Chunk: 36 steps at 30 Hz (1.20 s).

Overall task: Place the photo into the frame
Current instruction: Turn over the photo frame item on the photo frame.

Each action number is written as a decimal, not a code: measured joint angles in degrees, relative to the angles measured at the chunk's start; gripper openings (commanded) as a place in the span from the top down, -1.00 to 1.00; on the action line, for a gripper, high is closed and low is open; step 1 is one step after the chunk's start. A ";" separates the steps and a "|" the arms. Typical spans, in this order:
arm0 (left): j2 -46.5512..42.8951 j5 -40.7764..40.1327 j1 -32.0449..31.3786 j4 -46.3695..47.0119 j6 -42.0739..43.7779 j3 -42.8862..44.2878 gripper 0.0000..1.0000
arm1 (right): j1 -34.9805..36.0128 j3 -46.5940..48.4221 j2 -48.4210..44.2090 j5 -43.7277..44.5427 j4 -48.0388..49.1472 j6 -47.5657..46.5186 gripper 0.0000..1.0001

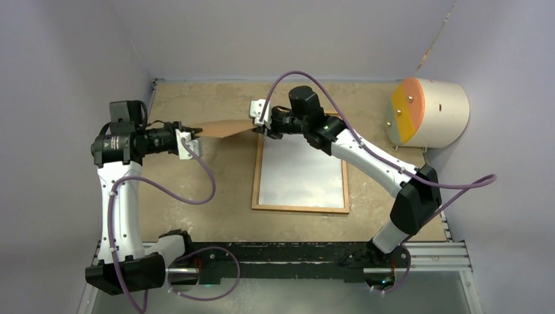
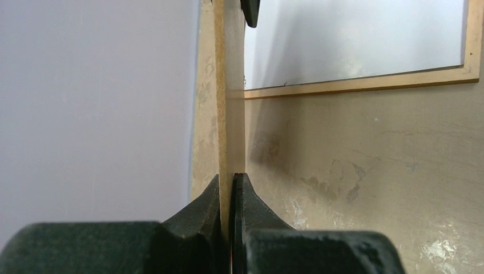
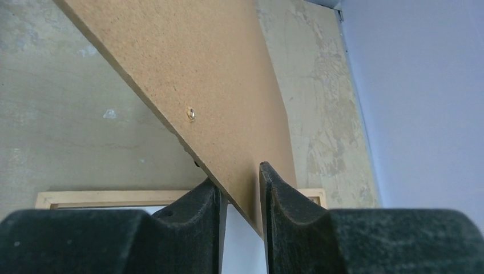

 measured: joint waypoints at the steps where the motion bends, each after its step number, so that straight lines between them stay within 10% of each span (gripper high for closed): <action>1: 0.04 -0.02 0.00 0.20 0.00 0.00 1.00 | 0.02 -0.02 0.17 0.00 0.24 0.00 0.39; 10: 0.72 -0.13 0.02 0.59 0.00 0.04 1.00 | 0.00 -0.02 1.46 -0.15 1.53 -0.07 0.35; 15: 0.72 -0.07 0.00 0.59 -0.02 0.04 0.97 | 0.02 -0.02 1.79 -0.46 1.60 -0.31 0.94; 18: 0.72 -0.22 0.11 2.01 -1.31 0.04 -0.24 | 0.22 -0.02 2.29 -1.11 1.81 -2.95 1.00; 20: 0.35 -0.04 0.13 6.82 -3.63 -0.28 -0.61 | 0.39 -0.02 2.36 -1.31 2.29 -3.32 1.00; 30: -5.92 -8.44 0.00 50.64 -43.91 -10.80 -0.78 | 0.02 -0.87 2.36 -1.11 9.64 9.18 1.00; 36: -1.42 -16.70 0.00 60.41 -59.23 -6.10 -0.83 | -0.15 -0.90 2.36 0.17 13.57 21.88 1.00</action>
